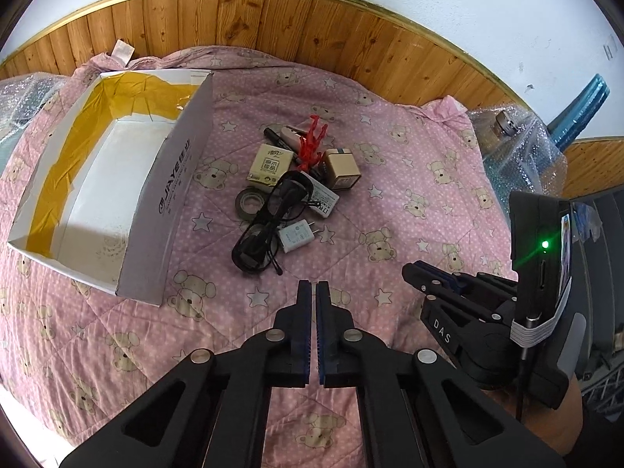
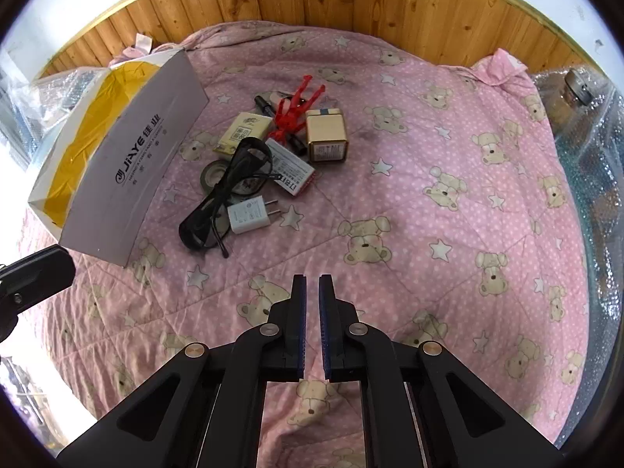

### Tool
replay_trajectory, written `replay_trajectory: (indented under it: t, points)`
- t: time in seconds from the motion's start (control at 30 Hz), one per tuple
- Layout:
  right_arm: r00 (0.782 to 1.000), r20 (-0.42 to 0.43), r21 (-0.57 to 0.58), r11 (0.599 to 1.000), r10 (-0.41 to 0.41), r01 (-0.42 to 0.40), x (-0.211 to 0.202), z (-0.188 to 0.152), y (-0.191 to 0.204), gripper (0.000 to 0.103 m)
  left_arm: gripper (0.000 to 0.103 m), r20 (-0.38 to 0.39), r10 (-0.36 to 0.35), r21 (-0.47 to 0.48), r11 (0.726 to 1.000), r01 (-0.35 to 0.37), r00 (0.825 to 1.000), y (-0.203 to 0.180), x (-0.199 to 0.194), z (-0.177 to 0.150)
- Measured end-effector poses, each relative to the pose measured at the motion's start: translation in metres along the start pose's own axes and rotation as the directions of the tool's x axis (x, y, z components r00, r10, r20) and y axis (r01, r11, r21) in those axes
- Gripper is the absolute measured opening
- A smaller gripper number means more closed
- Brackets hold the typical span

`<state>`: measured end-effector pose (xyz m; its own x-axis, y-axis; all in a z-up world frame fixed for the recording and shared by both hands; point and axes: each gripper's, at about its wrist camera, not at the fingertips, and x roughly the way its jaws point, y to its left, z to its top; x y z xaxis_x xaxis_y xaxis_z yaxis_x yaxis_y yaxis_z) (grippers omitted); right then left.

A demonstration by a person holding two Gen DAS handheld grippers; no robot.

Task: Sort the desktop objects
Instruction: 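Move the left tool to the black eyeglasses while the right tool approaches the white staples box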

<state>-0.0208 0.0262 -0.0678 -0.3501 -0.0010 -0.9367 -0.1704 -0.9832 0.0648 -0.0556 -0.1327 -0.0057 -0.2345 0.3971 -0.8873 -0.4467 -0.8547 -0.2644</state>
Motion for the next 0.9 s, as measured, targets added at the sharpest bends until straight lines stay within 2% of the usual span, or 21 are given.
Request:
replay_trajectory:
  t: [0.1, 0.2, 0.27, 0.33, 0.37, 0.4, 0.43, 0.9]
  points:
    - [1.0, -0.01, -0.001, 1.0, 0.005, -0.005, 0.005, 0.003, 0.001, 0.007, 0.001, -0.013, 0.001, 0.0, 1.0, -0.001, 1.0, 0.001, 0.007, 0.004]
    - [1.0, -0.014, 0.003, 1.0, 0.011, -0.011, 0.009, 0.007, -0.001, 0.013, 0.003, -0.034, 0.013, 0.012, 1.0, -0.013, 0.999, 0.002, 0.014, 0.008]
    - [1.0, -0.022, 0.01, 1.0, 0.01, -0.01, 0.014, 0.011, -0.002, 0.04, 0.007, -0.053, 0.021, 0.022, 1.0, -0.02, 0.998, 0.001, 0.02, 0.011]
    - [1.0, -0.023, 0.013, 1.0, 0.006, -0.006, 0.017, 0.015, -0.003, 0.047, 0.021, -0.067, 0.029, 0.026, 0.999, -0.028, 0.997, 0.0, 0.027, 0.014]
    - [1.0, -0.029, 0.018, 1.0, 0.006, -0.006, 0.02, 0.017, -0.005, 0.047, 0.035, -0.069, 0.037, 0.028, 0.999, -0.035, 0.997, 0.001, 0.03, 0.015]
    - [0.999, -0.038, 0.022, 1.0, 0.008, -0.007, 0.024, 0.02, -0.006, 0.047, 0.045, -0.065, 0.041, 0.027, 0.999, -0.04, 0.997, 0.002, 0.032, 0.017]
    - [0.999, -0.043, 0.024, 1.0, 0.007, -0.006, 0.026, 0.021, -0.007, 0.047, 0.047, -0.062, 0.045, 0.026, 0.999, -0.043, 0.997, 0.003, 0.035, 0.019]
    - [0.989, -0.146, 0.059, 0.998, 0.025, -0.017, 0.086, 0.048, -0.018, 0.048, 0.047, -0.146, 0.046, -0.006, 0.999, -0.048, 0.988, 0.044, 0.108, 0.053]
